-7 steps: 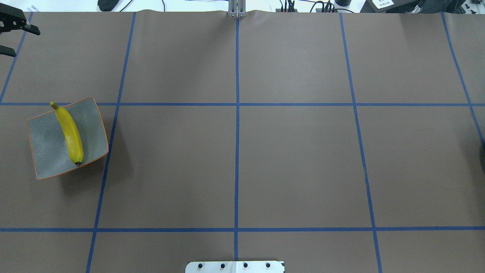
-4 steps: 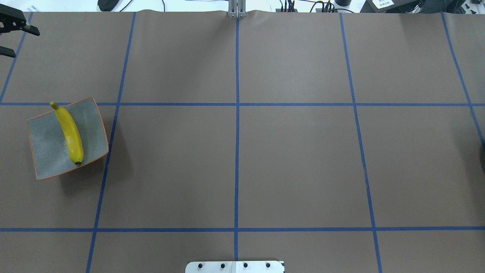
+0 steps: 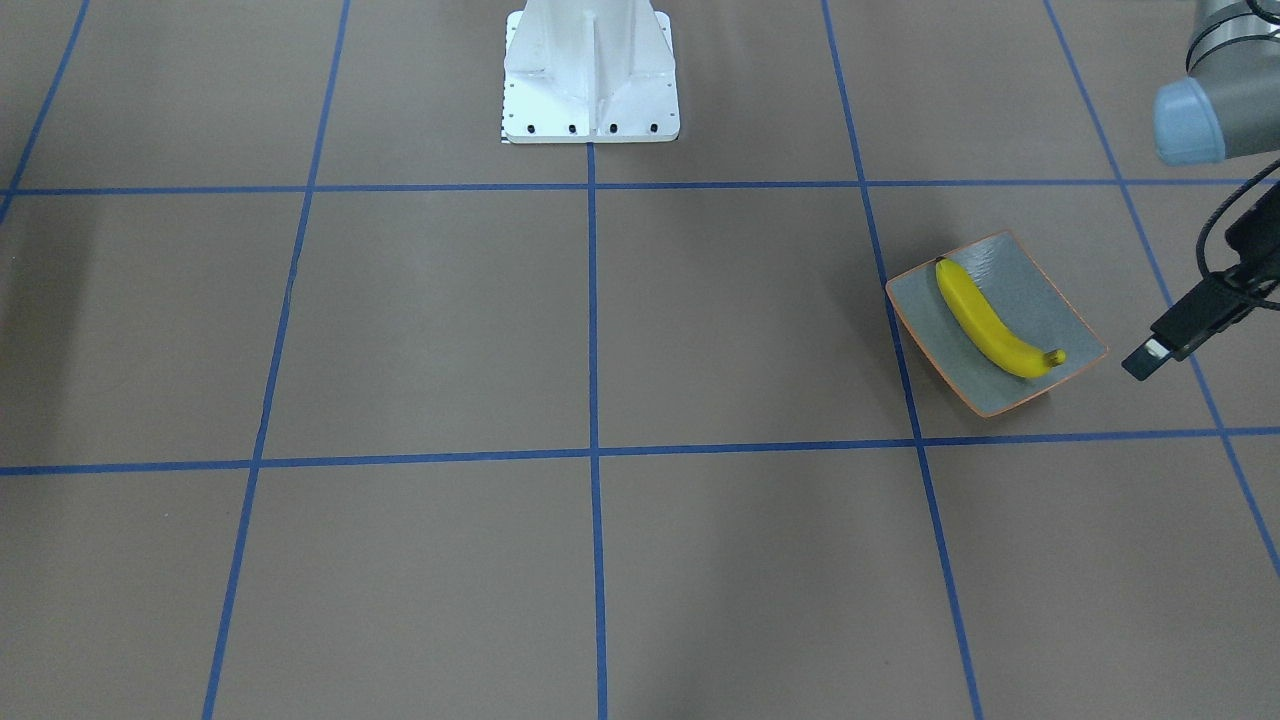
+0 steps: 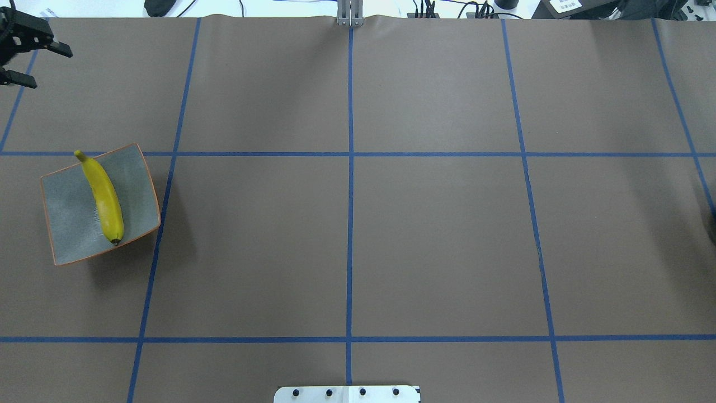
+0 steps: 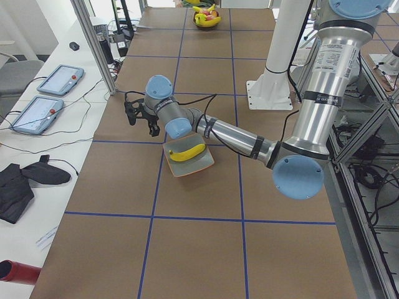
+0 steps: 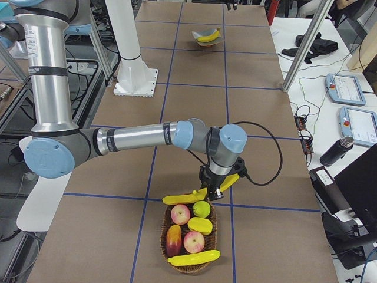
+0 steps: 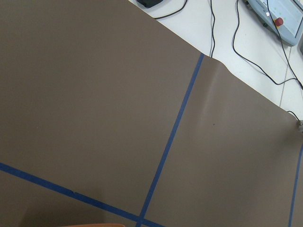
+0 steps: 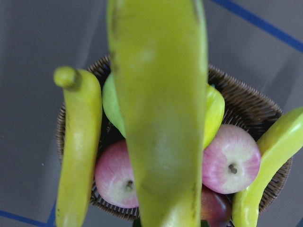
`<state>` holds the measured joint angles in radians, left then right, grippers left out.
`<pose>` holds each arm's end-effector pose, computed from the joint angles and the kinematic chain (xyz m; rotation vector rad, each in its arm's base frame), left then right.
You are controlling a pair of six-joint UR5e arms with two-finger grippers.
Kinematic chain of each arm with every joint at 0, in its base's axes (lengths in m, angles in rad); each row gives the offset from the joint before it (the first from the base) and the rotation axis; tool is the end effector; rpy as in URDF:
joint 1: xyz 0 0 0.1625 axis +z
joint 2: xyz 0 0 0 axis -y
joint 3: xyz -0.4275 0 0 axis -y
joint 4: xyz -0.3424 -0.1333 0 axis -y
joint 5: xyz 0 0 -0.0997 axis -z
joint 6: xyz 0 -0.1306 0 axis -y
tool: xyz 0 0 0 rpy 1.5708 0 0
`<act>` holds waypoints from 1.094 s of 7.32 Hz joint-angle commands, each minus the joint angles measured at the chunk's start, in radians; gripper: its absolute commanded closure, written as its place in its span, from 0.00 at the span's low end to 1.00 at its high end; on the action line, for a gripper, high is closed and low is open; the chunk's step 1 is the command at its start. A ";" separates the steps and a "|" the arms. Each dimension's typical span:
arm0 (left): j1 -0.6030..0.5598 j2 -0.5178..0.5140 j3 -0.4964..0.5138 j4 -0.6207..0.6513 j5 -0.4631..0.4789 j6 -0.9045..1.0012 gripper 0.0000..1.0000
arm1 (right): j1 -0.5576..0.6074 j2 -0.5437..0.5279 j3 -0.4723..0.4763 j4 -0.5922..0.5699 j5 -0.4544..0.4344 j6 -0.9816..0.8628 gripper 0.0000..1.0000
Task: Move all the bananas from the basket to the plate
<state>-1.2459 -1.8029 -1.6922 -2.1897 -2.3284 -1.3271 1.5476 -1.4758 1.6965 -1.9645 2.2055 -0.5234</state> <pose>0.1356 -0.5390 0.4311 0.1155 1.1586 -0.5207 0.0453 -0.4559 0.6339 -0.0053 -0.6611 -0.4719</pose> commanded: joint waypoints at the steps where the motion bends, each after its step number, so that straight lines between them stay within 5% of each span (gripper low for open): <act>1: 0.058 -0.018 0.000 -0.007 0.046 -0.007 0.00 | -0.106 0.177 0.012 -0.031 0.107 0.230 1.00; 5: 0.127 -0.099 0.026 -0.019 0.049 -0.011 0.00 | -0.513 0.499 0.006 -0.011 0.166 0.902 1.00; 7: 0.181 -0.142 0.034 -0.047 0.060 -0.027 0.00 | -0.672 0.586 -0.001 0.144 0.163 1.247 1.00; 8: 0.241 -0.156 0.052 -0.158 0.145 -0.090 0.00 | -0.729 0.601 0.000 0.221 0.158 1.363 1.00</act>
<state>-1.0650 -1.9382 -1.6559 -2.2535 -2.2518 -1.3636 0.9040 -0.9072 1.6969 -1.8450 2.3680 0.6600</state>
